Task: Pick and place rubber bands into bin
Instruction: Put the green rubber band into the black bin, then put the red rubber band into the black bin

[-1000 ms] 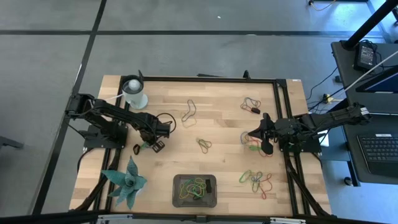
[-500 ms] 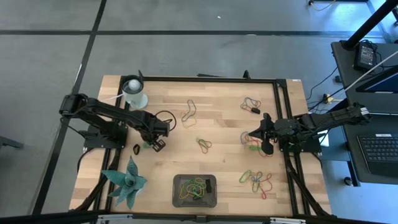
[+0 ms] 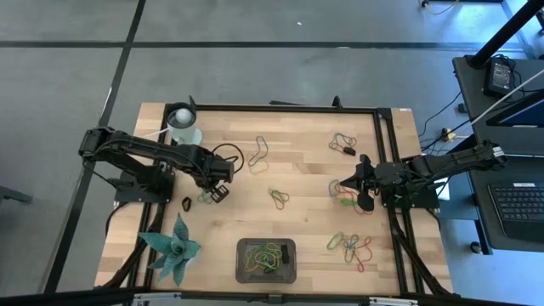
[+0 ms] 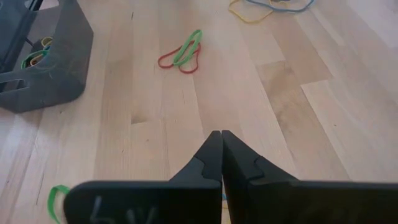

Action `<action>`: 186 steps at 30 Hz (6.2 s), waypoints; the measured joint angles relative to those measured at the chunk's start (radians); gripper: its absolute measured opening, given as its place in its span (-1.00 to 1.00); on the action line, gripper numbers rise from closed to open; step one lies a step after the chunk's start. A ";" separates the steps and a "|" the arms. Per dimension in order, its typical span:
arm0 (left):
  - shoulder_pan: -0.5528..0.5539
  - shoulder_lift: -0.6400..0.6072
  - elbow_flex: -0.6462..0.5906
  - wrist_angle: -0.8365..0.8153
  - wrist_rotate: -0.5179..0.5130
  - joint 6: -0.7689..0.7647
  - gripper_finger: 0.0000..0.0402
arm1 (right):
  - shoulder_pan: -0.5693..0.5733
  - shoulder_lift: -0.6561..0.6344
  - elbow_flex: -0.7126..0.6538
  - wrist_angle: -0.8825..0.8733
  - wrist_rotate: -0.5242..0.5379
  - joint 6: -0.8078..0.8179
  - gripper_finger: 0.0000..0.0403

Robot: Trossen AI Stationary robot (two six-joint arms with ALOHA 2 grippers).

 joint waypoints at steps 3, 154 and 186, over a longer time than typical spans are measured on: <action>0.000 0.000 0.034 -0.018 -0.005 0.004 -0.99 | 0.000 0.000 0.000 0.000 0.000 0.000 -1.00; -0.110 0.266 0.507 0.055 -0.236 0.813 -0.99 | 0.000 0.119 0.000 0.455 0.166 -0.078 -0.98; 0.137 -0.422 -0.277 0.503 -0.116 0.819 -0.98 | -0.117 0.716 0.575 -0.884 -0.061 0.997 -0.90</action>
